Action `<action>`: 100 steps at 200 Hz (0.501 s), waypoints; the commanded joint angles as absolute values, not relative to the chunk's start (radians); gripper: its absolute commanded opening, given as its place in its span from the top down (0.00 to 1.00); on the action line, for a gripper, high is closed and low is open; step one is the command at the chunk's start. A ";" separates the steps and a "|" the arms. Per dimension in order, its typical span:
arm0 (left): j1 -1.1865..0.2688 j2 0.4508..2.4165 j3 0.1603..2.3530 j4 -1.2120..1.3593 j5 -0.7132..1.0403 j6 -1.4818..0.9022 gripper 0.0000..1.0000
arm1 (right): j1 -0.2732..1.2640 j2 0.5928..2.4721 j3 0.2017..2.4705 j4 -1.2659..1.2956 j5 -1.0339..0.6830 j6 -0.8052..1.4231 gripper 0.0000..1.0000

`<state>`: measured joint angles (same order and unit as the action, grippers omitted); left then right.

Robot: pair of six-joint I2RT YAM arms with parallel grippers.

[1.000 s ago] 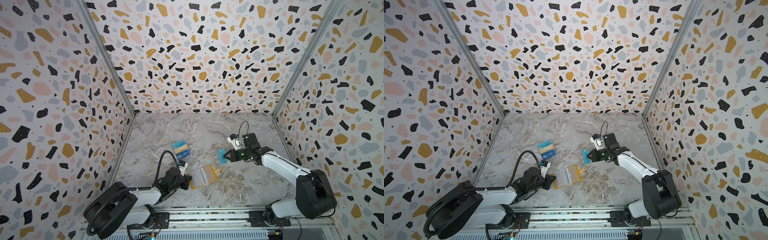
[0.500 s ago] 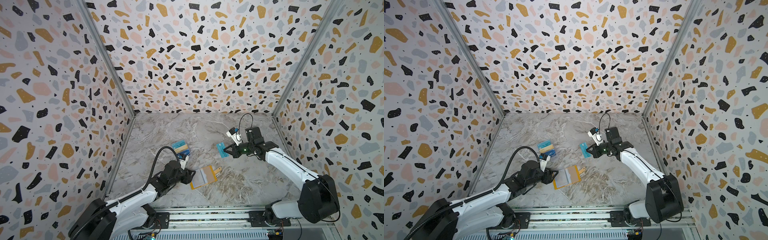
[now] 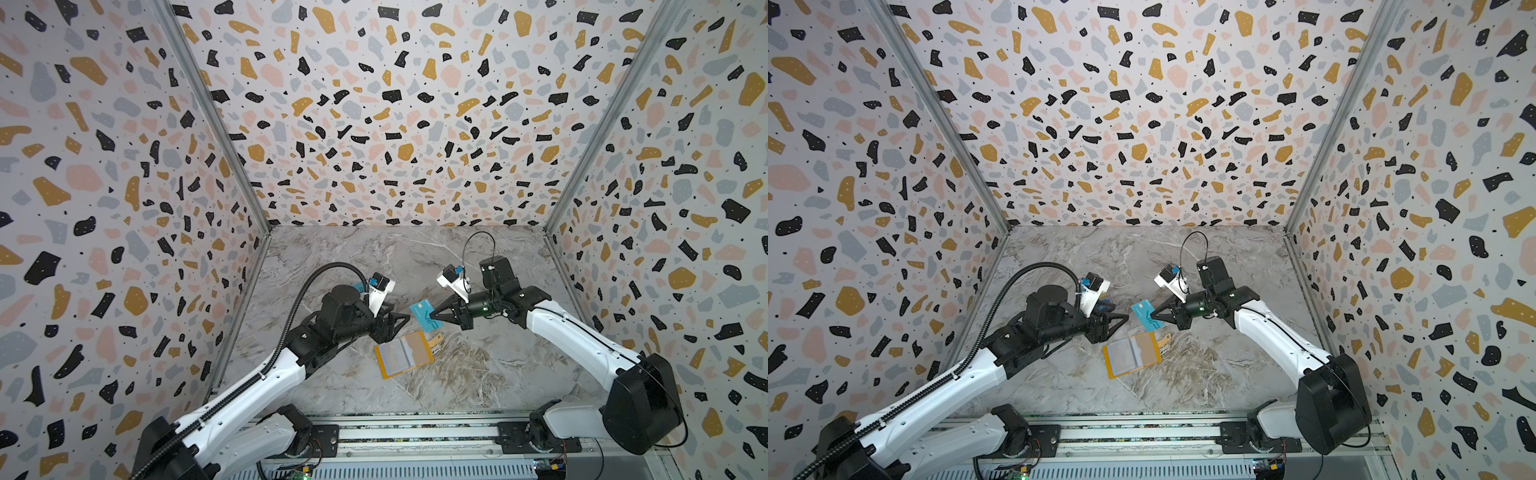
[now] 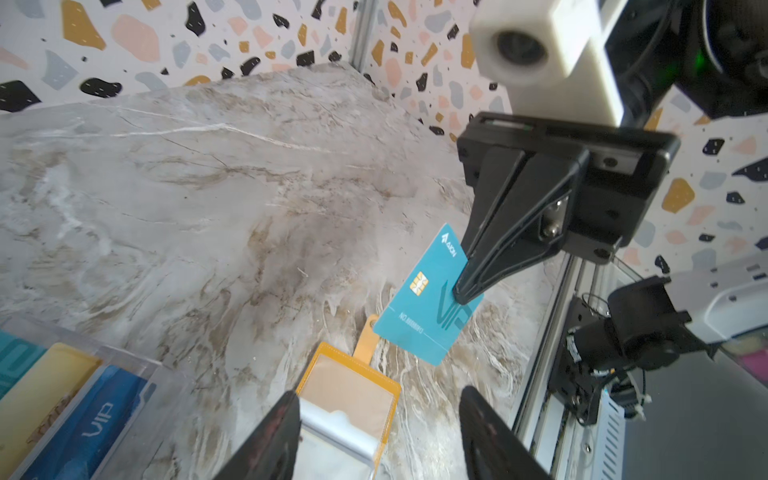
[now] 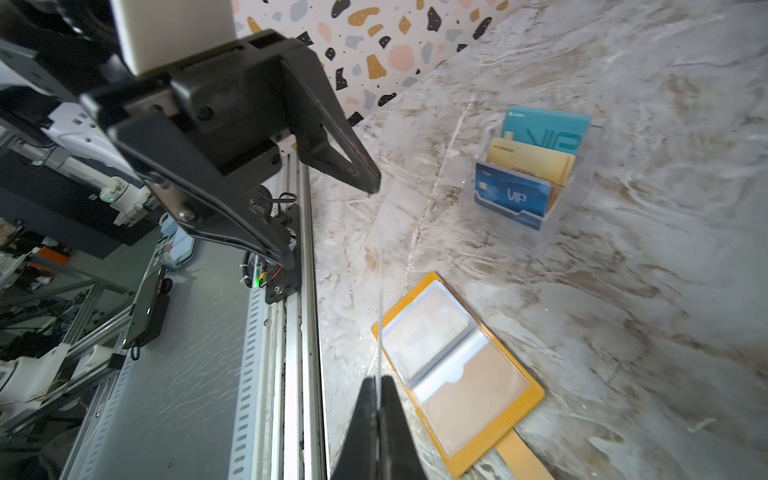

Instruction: Take the credit cards out of the card holder

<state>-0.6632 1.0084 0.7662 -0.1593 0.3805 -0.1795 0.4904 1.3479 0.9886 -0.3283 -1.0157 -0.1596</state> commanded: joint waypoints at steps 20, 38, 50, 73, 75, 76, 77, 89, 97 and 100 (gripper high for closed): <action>-0.661 1.014 0.802 -0.273 0.490 -0.064 0.43 | 0.543 1.365 1.001 -0.325 -1.097 -0.235 1.00; -0.661 1.019 0.805 -0.276 0.507 -0.057 0.45 | 0.558 1.374 1.005 -0.324 -1.099 -0.244 1.00; -0.661 1.021 0.805 -0.275 0.522 -0.053 0.47 | 0.564 1.379 1.008 -0.326 -1.104 -0.248 1.00; -0.661 1.029 0.805 -0.273 0.548 -0.047 0.51 | 0.572 1.382 1.008 -0.327 -1.110 -0.259 1.00; -0.661 1.029 0.805 -0.273 0.551 -0.045 0.52 | 0.573 1.382 1.008 -0.326 -1.112 -0.260 1.00; -0.661 1.029 0.805 -0.273 0.553 -0.046 0.52 | 0.573 1.381 1.008 -0.327 -1.111 -0.261 1.00; -0.661 1.029 0.805 -0.273 0.555 -0.046 0.52 | 0.574 1.381 1.008 -0.326 -1.112 -0.261 1.00; -0.661 1.032 0.804 -0.273 0.568 -0.042 0.55 | 0.577 1.382 1.006 -0.328 -1.116 -0.267 1.00; -0.661 1.032 0.804 -0.270 0.575 -0.040 0.56 | 0.579 1.381 1.005 -0.327 -1.117 -0.270 1.00; -0.661 1.032 0.804 -0.270 0.577 -0.041 0.57 | 0.579 1.382 1.004 -0.328 -1.117 -0.271 1.00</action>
